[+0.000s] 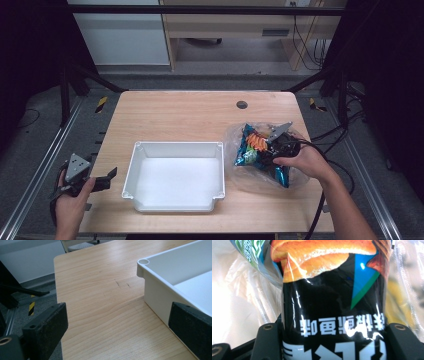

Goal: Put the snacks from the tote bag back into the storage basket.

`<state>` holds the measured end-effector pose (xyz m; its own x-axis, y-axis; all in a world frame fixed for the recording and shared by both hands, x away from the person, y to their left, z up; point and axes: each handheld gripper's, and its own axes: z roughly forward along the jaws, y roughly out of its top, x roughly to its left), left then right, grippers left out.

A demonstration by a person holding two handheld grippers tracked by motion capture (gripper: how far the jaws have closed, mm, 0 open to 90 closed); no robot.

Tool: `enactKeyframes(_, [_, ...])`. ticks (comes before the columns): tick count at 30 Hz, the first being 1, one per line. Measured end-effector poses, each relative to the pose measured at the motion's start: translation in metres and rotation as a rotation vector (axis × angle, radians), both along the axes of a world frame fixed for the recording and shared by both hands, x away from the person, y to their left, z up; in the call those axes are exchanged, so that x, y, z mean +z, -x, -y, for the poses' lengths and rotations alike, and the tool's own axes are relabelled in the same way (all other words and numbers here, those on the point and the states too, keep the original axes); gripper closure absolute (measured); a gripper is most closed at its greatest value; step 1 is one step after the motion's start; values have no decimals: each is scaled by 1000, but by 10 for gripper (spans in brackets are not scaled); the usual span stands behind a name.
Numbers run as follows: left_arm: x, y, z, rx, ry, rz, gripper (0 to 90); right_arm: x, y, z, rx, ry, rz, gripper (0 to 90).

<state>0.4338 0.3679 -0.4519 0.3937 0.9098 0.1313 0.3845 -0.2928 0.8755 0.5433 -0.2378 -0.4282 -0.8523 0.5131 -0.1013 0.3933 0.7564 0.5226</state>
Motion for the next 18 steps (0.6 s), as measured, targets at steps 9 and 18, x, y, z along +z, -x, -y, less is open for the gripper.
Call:
enactKeyframes(9, [0, 0, -1, 2, 1, 1, 23, 21, 8, 7, -5, -46, 61, 406])
enactKeyframes(18, [0, 0, -1, 4, 3, 2, 23, 55, 17, 9, -28, -102, 138, 407])
